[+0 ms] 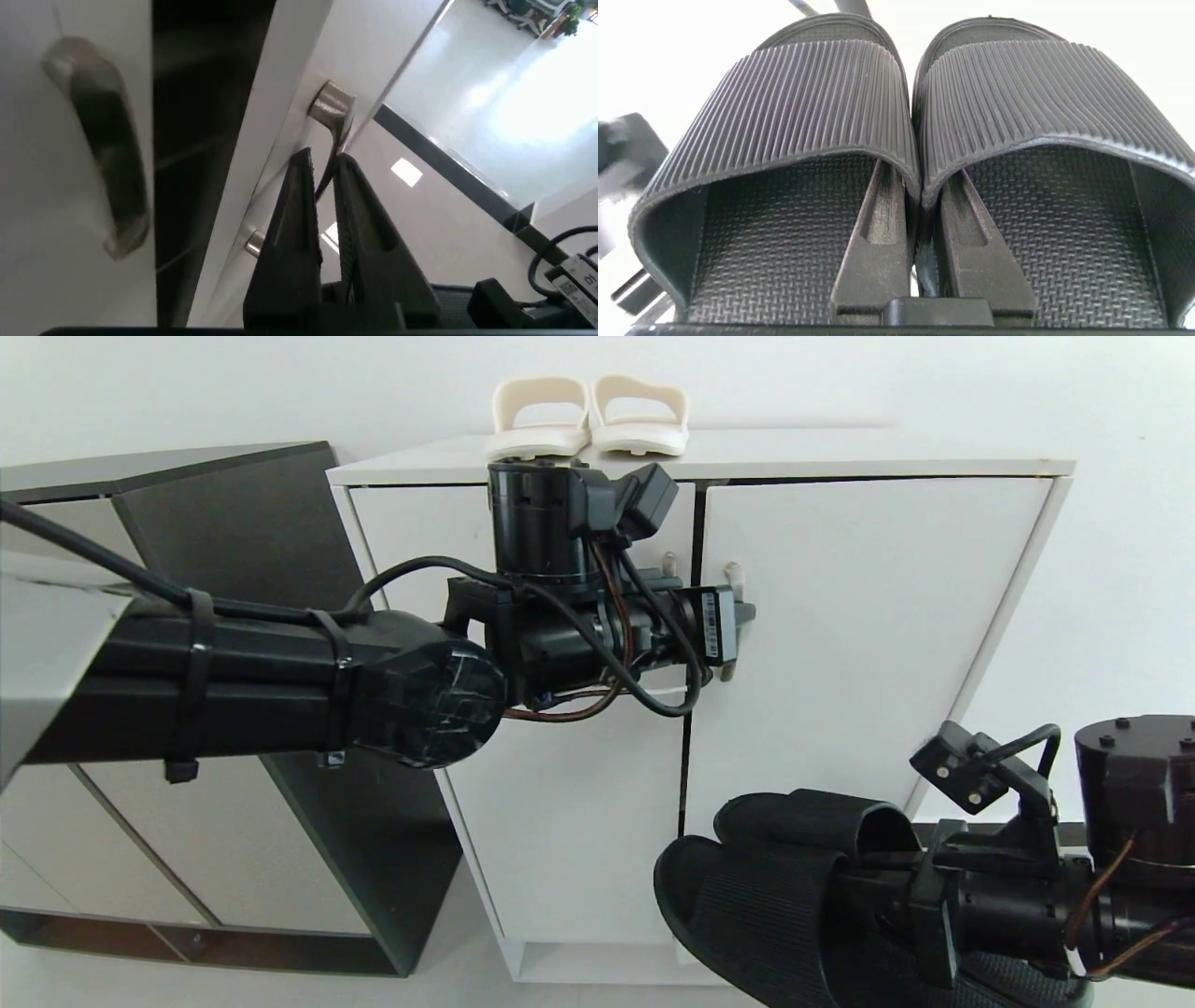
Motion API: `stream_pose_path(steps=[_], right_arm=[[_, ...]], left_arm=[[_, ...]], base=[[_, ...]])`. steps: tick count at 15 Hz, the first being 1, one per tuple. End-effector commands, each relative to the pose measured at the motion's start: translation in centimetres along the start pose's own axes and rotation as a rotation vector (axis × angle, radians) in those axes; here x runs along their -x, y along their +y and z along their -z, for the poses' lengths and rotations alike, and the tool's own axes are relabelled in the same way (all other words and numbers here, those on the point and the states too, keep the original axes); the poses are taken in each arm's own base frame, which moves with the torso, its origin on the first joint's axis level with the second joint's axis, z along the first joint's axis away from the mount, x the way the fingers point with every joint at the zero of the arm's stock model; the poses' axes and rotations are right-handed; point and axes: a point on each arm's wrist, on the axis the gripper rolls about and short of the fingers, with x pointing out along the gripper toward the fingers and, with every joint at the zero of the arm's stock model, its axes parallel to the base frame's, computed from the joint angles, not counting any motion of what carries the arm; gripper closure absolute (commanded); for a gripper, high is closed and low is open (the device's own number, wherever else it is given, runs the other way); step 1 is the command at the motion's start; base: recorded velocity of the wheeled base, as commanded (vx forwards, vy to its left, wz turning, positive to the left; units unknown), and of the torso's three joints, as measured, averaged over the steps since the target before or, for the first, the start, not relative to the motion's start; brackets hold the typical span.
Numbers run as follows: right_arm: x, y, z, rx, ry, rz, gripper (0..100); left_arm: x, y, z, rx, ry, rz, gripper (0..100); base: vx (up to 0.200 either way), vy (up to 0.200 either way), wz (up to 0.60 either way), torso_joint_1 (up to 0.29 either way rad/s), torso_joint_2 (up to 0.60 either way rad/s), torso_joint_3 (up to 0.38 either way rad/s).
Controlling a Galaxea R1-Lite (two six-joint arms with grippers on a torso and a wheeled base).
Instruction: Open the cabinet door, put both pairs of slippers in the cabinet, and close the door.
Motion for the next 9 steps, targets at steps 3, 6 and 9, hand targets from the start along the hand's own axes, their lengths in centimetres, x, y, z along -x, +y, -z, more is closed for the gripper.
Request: stream_pose_path(steps=[3,6,9], right_arm=[[1.8,0.2,0.2,0.009,-0.033,-0.082,100],[2.2,0.1,0.3,0.02,-0.036,-0.085,100],[2.2,0.1,0.6,0.02,-0.027,-0.081,100]], left_arm=[[1.5,-1.6,-0.2,-0.003,0.004,0.032,100],[2.9,-3.3,0.1,-0.006,0.015,0.064,100],[5.8,-4.3,1.3,-0.006,0.034,0.08,100]], base=[[0.0,0.0,0.0,0.0,0.0,0.0],[0.0,0.0,0.0,0.0,0.0,0.0],[0.0,0.0,0.0,0.0,0.0,0.0]])
